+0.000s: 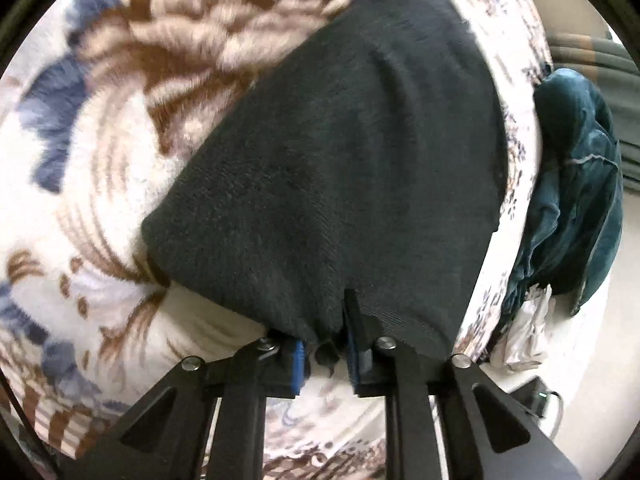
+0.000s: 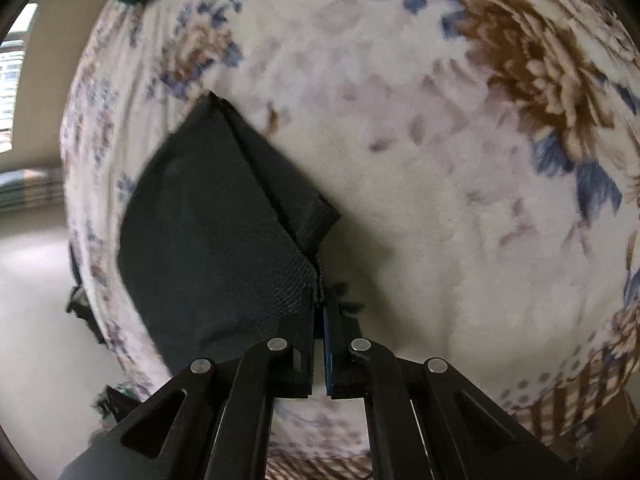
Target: Fold small clothes
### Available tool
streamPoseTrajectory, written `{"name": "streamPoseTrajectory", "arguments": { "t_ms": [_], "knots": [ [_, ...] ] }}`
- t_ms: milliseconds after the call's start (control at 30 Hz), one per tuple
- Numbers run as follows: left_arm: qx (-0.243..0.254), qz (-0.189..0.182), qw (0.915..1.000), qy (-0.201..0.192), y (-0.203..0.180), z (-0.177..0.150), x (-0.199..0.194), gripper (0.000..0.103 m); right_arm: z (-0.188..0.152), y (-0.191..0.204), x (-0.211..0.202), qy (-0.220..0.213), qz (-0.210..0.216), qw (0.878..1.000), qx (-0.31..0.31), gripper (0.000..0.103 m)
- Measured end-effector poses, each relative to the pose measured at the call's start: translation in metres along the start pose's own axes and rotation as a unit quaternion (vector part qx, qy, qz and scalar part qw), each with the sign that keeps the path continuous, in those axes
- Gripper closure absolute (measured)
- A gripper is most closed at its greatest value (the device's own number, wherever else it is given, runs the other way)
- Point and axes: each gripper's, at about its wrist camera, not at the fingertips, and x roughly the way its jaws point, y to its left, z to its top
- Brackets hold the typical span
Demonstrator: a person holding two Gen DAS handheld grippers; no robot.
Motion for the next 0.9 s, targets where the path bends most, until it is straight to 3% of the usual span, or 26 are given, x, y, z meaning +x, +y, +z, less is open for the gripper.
{"name": "streamPoseTrajectory", "arguments": {
  "t_ms": [67, 100, 133, 167, 200, 233, 267, 300, 367, 400, 533, 700, 900],
  "knots": [
    [-0.003, -0.011, 0.9997, 0.02, -0.001, 0.002, -0.004, 0.078, 0.004, -0.011, 0.015, 0.035, 0.005, 0.999, 0.015, 0.1],
    [0.002, -0.018, 0.9993, 0.032, -0.002, 0.002, -0.011, 0.069, 0.007, -0.017, 0.02, 0.049, 0.012, 0.998, 0.028, 0.098],
    [0.012, -0.021, 0.9991, 0.036, -0.003, 0.0, -0.018, 0.048, 0.009, -0.022, 0.022, 0.055, 0.022, 0.997, 0.04, 0.09],
    [0.036, -0.024, 0.9985, 0.034, -0.007, -0.001, -0.028, 0.032, 0.01, -0.026, 0.023, 0.059, 0.036, 0.996, 0.05, 0.072],
    [0.056, -0.023, 0.9977, 0.03, -0.011, -0.002, -0.035, 0.01, 0.01, -0.03, 0.022, 0.057, 0.055, 0.995, 0.057, 0.059],
    [0.093, -0.016, 0.9953, 0.02, -0.016, -0.002, -0.044, 0.007, 0.009, -0.034, 0.019, 0.054, 0.085, 0.993, 0.063, 0.038],
    [0.135, 0.007, 0.9909, 0.004, -0.019, -0.001, -0.051, 0.007, 0.008, -0.038, 0.02, 0.055, 0.126, 0.988, 0.069, 0.029],
    [0.161, 0.031, 0.9864, -0.007, -0.021, 0.002, -0.054, 0.007, 0.008, -0.04, 0.026, 0.063, 0.17, 0.981, 0.071, 0.028],
    [0.203, 0.077, 0.9757, -0.03, -0.024, 0.017, -0.054, 0.007, 0.01, -0.042, 0.041, 0.069, 0.201, 0.975, 0.069, 0.028],
    [0.208, 0.083, 0.9736, -0.044, -0.022, 0.026, -0.055, 0.007, 0.012, -0.041, 0.052, 0.073, 0.213, 0.972, 0.064, 0.028],
    [0.219, 0.061, 0.9708, -0.077, -0.028, 0.065, -0.043, 0.007, 0.023, -0.029, 0.09, 0.086, 0.257, 0.961, 0.055, 0.027],
    [0.195, -0.007, 0.9796, -0.049, -0.039, 0.1, -0.008, 0.007, 0.03, 0.002, 0.109, 0.08, 0.293, 0.952, 0.029, 0.019],
    [0.221, -0.02, 0.9737, -0.052, -0.053, 0.109, 0.002, 0.007, 0.039, 0.018, 0.113, 0.08, 0.311, 0.947, 0.021, 0.018]
  ]
}}
